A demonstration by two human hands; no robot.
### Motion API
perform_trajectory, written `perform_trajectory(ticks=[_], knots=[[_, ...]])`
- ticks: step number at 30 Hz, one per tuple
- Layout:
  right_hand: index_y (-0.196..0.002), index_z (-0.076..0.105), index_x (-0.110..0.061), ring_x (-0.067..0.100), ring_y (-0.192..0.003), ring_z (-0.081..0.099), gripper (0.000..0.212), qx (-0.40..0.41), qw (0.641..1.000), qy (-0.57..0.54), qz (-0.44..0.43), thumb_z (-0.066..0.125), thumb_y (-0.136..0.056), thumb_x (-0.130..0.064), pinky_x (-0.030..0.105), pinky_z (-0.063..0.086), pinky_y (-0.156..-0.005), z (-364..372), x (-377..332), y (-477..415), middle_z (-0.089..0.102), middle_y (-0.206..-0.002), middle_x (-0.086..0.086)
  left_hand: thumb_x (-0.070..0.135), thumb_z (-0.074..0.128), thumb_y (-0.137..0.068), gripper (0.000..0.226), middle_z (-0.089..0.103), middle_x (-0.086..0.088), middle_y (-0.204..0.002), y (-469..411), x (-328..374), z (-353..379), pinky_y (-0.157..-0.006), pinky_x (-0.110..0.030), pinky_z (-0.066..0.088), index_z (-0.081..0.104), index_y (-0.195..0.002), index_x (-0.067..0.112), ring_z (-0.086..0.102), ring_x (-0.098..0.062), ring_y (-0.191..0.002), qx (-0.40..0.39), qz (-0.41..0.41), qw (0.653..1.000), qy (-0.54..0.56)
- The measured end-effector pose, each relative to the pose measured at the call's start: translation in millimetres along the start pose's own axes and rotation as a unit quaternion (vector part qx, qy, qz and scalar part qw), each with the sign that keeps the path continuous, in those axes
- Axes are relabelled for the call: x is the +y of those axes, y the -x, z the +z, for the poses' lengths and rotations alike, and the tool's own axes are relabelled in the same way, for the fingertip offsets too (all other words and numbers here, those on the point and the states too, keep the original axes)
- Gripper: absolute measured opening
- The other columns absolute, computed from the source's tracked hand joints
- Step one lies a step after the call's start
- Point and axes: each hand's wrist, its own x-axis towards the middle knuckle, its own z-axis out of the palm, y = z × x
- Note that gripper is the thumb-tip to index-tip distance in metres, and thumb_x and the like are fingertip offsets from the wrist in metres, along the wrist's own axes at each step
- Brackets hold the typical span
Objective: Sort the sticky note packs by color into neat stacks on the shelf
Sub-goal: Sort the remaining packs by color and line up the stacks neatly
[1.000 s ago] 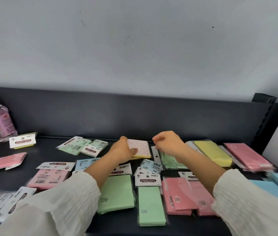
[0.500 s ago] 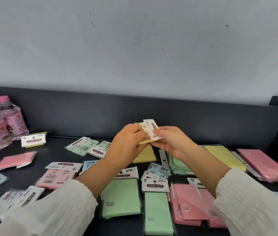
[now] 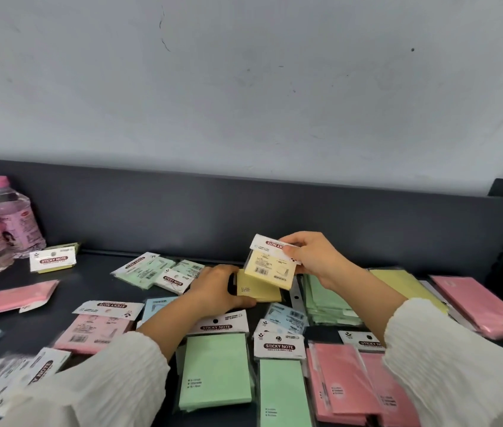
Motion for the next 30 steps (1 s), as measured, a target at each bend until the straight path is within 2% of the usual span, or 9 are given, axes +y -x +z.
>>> perform_trajectory(ticks=[7, 10, 15, 18, 21, 23, 26, 28, 30], knots=[[-0.105, 0.066, -0.012, 0.017, -0.088, 0.067, 0.018, -0.008, 0.999, 0.032, -0.004, 0.049, -0.097, -0.013, 0.035, 0.059, -0.076, 15.3, 2.9, -13.8, 0.07, -0.096, 0.007, 0.047, 0.079, -0.067, 0.087, 0.04, 0.009, -0.144, 5.1, 2.6, -10.8, -0.11, -0.038, 0.033, 0.037, -0.14, 0.029, 0.034, -0.015, -0.135, 0.024, 0.065, 0.994, 0.089], [-0.103, 0.065, -0.011, 0.017, -0.085, 0.068, 0.017, -0.013, 1.0, 0.024, -0.007, 0.051, -0.096, -0.016, 0.034, 0.059, -0.073, 20.3, 5.1, -15.9, 0.07, -0.094, 0.007, 0.033, 0.077, -0.074, 0.072, 0.057, 0.012, -0.123, 8.3, 8.8, -15.3, -0.098, -0.026, 0.045, 0.042, -0.136, 0.026, 0.053, -0.007, -0.116, 0.049, 0.08, 0.978, 0.187], [-0.109, 0.065, -0.016, 0.016, -0.096, 0.061, 0.018, 0.005, 0.994, 0.102, -0.033, 0.054, -0.095, -0.02, 0.031, 0.054, -0.077, 26.3, 7.1, -18.4, 0.065, -0.104, 0.001, 0.025, 0.08, -0.073, 0.08, 0.063, 0.008, -0.103, 9.3, 7.2, -10.8, -0.084, -0.025, 0.052, 0.036, -0.141, 0.028, 0.061, -0.007, -0.092, 0.036, 0.057, 0.984, 0.167], [-0.126, 0.054, -0.023, 0.015, -0.11, 0.056, 0.039, -0.036, 0.997, 0.056, -0.036, 0.063, -0.089, -0.029, 0.033, 0.052, -0.087, 23.7, 7.2, -17.1, 0.054, -0.123, -0.007, 0.022, 0.078, -0.076, 0.068, 0.067, 0.006, -0.098, 8.4, 3.9, -10.9, -0.085, -0.028, 0.053, 0.045, -0.135, 0.027, 0.064, -0.008, -0.09, 0.034, 0.056, 0.972, 0.226], [-0.131, 0.047, -0.031, 0.016, -0.115, 0.054, 0.072, -0.122, 0.985, 0.113, -0.052, 0.081, -0.07, -0.015, 0.038, 0.05, -0.095, 15.9, 9.7, -12.7, 0.044, -0.129, -0.012, 0.012, 0.064, -0.088, 0.035, 0.067, 0.004, -0.094, 11.7, 4.8, -13.2, -0.077, -0.024, 0.055, 0.057, -0.121, 0.023, 0.064, -0.008, -0.081, 0.035, 0.03, 0.941, 0.334], [-0.121, 0.054, -0.028, 0.015, -0.108, 0.058, 0.059, -0.108, 0.982, 0.132, -0.078, 0.078, -0.072, -0.007, 0.037, 0.054, -0.089, 14.2, 11.4, -11.8, 0.053, -0.123, -0.006, 0.007, 0.055, -0.093, 0.027, 0.067, 0.0, -0.087, 11.6, 6.9, -14.4, -0.064, -0.018, 0.053, 0.059, -0.12, 0.014, 0.06, -0.008, -0.069, 0.029, -0.017, 0.897, 0.442], [-0.1, 0.064, -0.013, 0.015, -0.089, 0.067, 0.011, -0.018, 0.998, -0.025, -0.055, 0.059, -0.091, -0.012, 0.03, 0.058, -0.073, 13.4, 4.9, -2.3, 0.066, -0.096, 0.005, 0.007, 0.052, -0.095, 0.026, 0.068, -0.005, -0.089, 10.4, 7.0, -15.9, -0.063, -0.02, 0.052, 0.059, -0.12, 0.013, 0.058, -0.009, -0.066, 0.026, -0.047, 0.869, 0.492], [-0.097, 0.064, -0.009, 0.017, -0.083, 0.069, 0.01, 0.007, 0.994, -0.105, -0.029, 0.056, -0.093, -0.015, 0.029, 0.058, -0.068, 8.2, 2.4, 2.4, 0.068, -0.088, 0.009, 0.008, 0.053, -0.095, 0.026, 0.068, -0.008, -0.094, 12.5, 9.2, -15.9, -0.065, -0.023, 0.051, 0.056, -0.119, 0.017, 0.059, -0.01, -0.068, 0.019, -0.046, 0.861, 0.506], [-0.105, 0.063, -0.011, 0.017, -0.087, 0.07, 0.017, -0.042, 0.988, -0.148, -0.032, 0.063, -0.088, -0.016, 0.029, 0.058, -0.069, 3.4, 0.7, 8.5, 0.069, -0.098, 0.009, 0.007, 0.053, -0.094, 0.022, 0.066, -0.009, -0.091, 15.0, 13.6, -15.7, -0.06, -0.02, 0.051, 0.055, -0.114, 0.018, 0.057, -0.011, -0.065, 0.011, -0.053, 0.828, 0.558]])
